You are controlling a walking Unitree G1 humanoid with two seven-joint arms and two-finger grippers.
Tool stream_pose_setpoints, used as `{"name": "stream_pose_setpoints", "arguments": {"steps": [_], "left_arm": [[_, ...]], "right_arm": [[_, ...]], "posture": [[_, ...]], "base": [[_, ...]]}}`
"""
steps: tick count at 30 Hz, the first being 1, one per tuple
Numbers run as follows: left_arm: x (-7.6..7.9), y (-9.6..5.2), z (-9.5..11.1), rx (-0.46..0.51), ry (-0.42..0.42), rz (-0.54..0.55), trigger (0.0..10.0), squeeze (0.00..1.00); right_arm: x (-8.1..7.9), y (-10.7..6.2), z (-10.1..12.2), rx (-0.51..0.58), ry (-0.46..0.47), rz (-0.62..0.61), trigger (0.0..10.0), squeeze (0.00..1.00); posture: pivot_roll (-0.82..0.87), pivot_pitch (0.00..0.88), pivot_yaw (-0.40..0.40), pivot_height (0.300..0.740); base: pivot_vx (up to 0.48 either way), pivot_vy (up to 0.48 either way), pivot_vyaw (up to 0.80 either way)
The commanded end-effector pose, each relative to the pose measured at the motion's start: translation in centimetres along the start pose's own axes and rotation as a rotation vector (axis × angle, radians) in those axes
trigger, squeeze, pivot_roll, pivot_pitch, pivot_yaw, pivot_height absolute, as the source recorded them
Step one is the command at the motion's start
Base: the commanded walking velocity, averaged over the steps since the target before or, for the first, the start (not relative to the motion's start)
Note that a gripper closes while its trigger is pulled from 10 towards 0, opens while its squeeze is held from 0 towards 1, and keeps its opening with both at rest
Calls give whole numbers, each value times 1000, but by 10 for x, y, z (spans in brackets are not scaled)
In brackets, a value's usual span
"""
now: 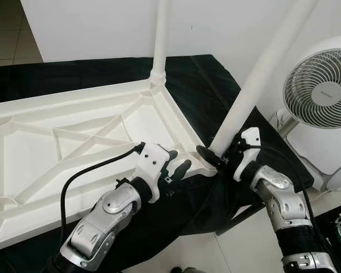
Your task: Building children table
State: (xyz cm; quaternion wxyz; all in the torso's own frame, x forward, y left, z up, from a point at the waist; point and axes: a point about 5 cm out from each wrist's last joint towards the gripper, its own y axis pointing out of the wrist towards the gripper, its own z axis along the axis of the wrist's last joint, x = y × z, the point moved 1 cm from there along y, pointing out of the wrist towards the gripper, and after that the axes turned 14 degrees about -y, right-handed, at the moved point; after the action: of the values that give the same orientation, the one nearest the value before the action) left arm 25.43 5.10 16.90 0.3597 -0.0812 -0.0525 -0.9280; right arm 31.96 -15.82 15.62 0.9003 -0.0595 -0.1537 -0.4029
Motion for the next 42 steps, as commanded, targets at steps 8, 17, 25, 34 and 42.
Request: {"name": "stream_pose_setpoints", "arguments": {"steps": [8,17,25,34,42], "left_arm": [[11,-2,-7,-60,-10,-135,10000,0],[12,-3,-8,-66,-18,-138,10000,0],[11,0,-7,-58,-26,-136,10000,0],[11,-1,-7,-57,-20,-131,10000,0],[9,0,-8,-56,-20,-126,10000,0]], "right_arm": [[-13,-4,-8,7,38,65,0,0],[-23,-4,-6,18,106,-104,10000,0],[-40,4,-2,13,167,-348,10000,0],[-50,1,-5,-92,183,-698,10000,0],[-46,-4,-4,-77,195,-706,10000,1000]], "posture": [[77,132,-77,740],[65,130,-78,740],[60,124,-78,740],[61,124,-81,740],[55,120,-84,740]], "base": [[0,0,0],[0,0,0],[0,0,0],[0,0,0],[0,0,0]]}}
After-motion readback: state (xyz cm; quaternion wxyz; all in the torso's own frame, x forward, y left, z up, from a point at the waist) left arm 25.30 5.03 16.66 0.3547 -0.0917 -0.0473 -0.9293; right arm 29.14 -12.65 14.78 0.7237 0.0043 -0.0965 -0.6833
